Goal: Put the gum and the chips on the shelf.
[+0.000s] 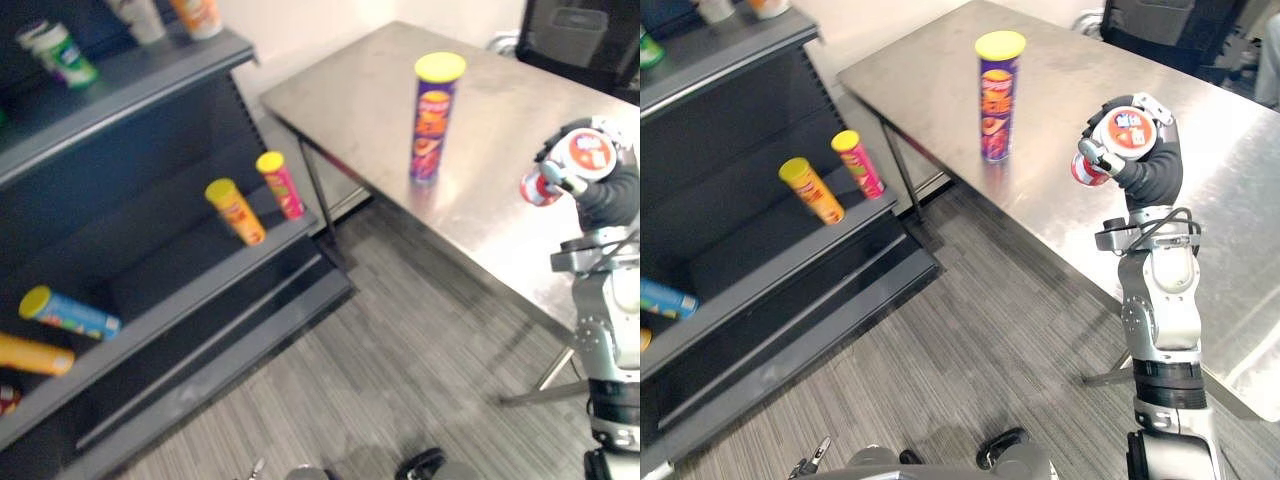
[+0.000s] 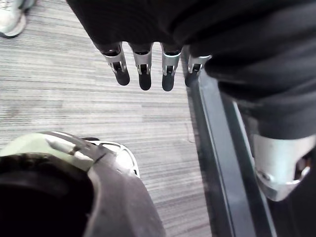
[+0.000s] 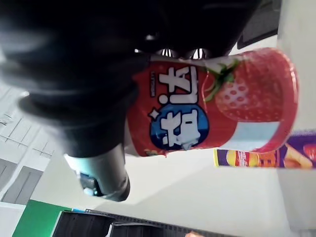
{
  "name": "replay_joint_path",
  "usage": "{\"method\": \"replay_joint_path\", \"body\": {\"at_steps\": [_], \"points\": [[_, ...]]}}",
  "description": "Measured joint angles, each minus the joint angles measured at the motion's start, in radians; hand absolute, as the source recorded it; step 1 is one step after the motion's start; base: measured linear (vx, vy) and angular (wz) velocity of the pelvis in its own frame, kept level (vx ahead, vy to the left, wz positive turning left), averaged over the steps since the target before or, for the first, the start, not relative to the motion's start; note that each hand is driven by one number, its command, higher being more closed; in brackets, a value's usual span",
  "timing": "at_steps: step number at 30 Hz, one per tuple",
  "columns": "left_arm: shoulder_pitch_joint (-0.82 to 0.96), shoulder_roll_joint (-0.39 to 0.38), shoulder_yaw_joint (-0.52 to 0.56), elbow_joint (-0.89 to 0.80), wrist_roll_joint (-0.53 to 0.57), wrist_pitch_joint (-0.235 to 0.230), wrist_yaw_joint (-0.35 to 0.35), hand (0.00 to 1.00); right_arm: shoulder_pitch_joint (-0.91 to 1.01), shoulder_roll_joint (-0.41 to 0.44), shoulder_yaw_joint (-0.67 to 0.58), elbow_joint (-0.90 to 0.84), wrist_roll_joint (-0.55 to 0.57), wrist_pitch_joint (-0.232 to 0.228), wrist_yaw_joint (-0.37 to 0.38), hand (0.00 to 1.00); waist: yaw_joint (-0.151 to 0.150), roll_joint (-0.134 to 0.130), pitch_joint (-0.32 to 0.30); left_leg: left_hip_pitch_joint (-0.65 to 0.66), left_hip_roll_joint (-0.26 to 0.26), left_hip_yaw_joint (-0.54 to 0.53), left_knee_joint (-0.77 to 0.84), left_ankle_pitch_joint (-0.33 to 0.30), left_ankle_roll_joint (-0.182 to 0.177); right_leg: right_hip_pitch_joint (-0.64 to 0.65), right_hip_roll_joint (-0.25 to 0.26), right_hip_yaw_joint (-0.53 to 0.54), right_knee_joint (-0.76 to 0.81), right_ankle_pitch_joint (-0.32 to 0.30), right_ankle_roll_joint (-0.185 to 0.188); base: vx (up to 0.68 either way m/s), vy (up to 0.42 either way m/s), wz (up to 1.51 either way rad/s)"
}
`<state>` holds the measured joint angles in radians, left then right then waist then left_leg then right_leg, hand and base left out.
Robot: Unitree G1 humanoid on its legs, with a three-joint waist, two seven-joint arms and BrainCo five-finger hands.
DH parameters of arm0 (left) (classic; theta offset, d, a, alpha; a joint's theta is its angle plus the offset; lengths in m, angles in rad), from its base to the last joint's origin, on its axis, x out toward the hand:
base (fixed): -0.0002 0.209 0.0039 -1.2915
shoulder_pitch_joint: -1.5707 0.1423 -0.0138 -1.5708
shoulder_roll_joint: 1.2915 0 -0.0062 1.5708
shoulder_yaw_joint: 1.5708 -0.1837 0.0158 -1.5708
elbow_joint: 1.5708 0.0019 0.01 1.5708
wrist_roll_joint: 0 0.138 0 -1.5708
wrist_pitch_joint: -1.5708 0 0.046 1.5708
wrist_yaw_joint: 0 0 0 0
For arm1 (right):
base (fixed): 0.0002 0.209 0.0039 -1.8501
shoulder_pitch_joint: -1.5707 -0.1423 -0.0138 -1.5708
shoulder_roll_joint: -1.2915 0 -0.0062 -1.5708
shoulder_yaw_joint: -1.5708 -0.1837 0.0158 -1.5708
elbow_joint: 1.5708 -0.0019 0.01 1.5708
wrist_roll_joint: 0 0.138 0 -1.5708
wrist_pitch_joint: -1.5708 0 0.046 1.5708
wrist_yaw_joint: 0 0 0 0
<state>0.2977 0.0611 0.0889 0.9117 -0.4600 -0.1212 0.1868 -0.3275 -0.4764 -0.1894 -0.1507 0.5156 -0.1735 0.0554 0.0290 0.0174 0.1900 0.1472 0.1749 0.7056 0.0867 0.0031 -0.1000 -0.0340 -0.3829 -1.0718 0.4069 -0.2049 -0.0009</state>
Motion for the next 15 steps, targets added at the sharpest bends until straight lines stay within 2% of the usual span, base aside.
{"method": "replay_joint_path", "body": {"at_steps": [1, 2, 3, 5, 6, 8, 10, 12, 15], "points": [[-0.002, 0.005, -0.008, 0.004, 0.000, -0.001, -0.005, 0.00, 0.000, 0.019, -0.001, 0.002, -0.008, 0.000, -0.019, 1.00, 0.002, 0.001, -0.001, 0.016, -0.018, -0.006, -0.068, -0.012, -0.027, -0.010, -0.018, -0.004, 0.041, 0.000, 0.000, -0.16, 0.215, 0.59], [-0.003, 0.021, -0.015, 0.005, 0.002, -0.002, -0.016, 0.00, 0.001, 0.038, 0.000, 0.002, -0.013, 0.000, -0.030, 1.00, 0.001, -0.002, 0.000, 0.024, -0.042, -0.003, -0.109, -0.026, -0.038, -0.015, -0.052, -0.004, 0.082, 0.000, 0.000, -0.16, 0.207, 0.62], [-0.004, 0.030, -0.021, 0.005, 0.004, -0.002, -0.019, 0.00, 0.003, 0.047, 0.000, 0.002, -0.018, 0.000, -0.034, 1.00, 0.001, -0.013, 0.005, 0.031, -0.057, -0.006, -0.124, -0.030, -0.030, -0.015, -0.071, -0.004, 0.099, 0.001, 0.002, -0.15, 0.197, 0.63], [-0.010, 0.055, -0.025, 0.015, 0.004, -0.003, -0.019, 0.00, 0.011, 0.081, 0.005, 0.007, -0.048, 0.000, -0.052, 1.00, 0.014, -0.047, 0.008, 0.024, -0.096, -0.026, -0.134, -0.053, 0.007, -0.014, -0.124, 0.007, 0.129, 0.033, 0.010, -0.13, 0.170, 0.53], [-0.009, 0.058, -0.025, 0.021, 0.005, -0.003, -0.020, 0.00, 0.015, 0.085, 0.008, 0.007, -0.049, 0.000, -0.054, 1.00, 0.017, -0.050, 0.007, 0.021, -0.100, -0.032, -0.131, -0.057, 0.014, -0.014, -0.128, 0.014, 0.128, 0.050, 0.011, -0.12, 0.156, 0.40], [0.000, 0.058, -0.019, 0.039, 0.005, -0.001, -0.018, 0.00, 0.027, 0.100, 0.022, 0.007, -0.082, 0.001, -0.059, 1.00, 0.035, -0.052, 0.008, 0.004, -0.100, -0.037, -0.097, -0.079, 0.048, -0.015, -0.123, 0.051, 0.103, 0.116, 0.015, -0.10, 0.149, 0.19], [0.007, 0.058, -0.007, 0.047, 0.007, 0.000, -0.019, 0.00, 0.043, 0.102, 0.041, 0.005, -0.085, 0.001, -0.058, 1.00, 0.045, -0.055, 0.009, -0.006, -0.099, -0.037, -0.076, -0.092, 0.060, -0.015, -0.113, 0.076, 0.073, 0.143, 0.018, -0.10, 0.125, 0.00], [0.012, 0.061, 0.022, 0.051, 0.011, -0.001, -0.029, 0.00, 0.063, 0.103, 0.052, 0.005, -0.104, 0.003, -0.044, 1.00, 0.058, -0.063, 0.014, -0.027, -0.093, -0.034, -0.041, -0.116, 0.068, -0.016, -0.093, 0.111, 0.027, 0.167, 0.033, -0.10, 0.104, -0.03], [0.010, 0.060, 0.050, 0.078, 0.005, -0.002, -0.043, 0.00, 0.063, 0.102, 0.052, 0.000, -0.124, 0.001, -0.028, 1.00, 0.060, -0.067, 0.016, -0.060, -0.071, -0.031, 0.030, -0.167, 0.061, -0.018, -0.067, 0.152, -0.024, 0.172, 0.040, -0.07, 0.046, -0.09]]}}
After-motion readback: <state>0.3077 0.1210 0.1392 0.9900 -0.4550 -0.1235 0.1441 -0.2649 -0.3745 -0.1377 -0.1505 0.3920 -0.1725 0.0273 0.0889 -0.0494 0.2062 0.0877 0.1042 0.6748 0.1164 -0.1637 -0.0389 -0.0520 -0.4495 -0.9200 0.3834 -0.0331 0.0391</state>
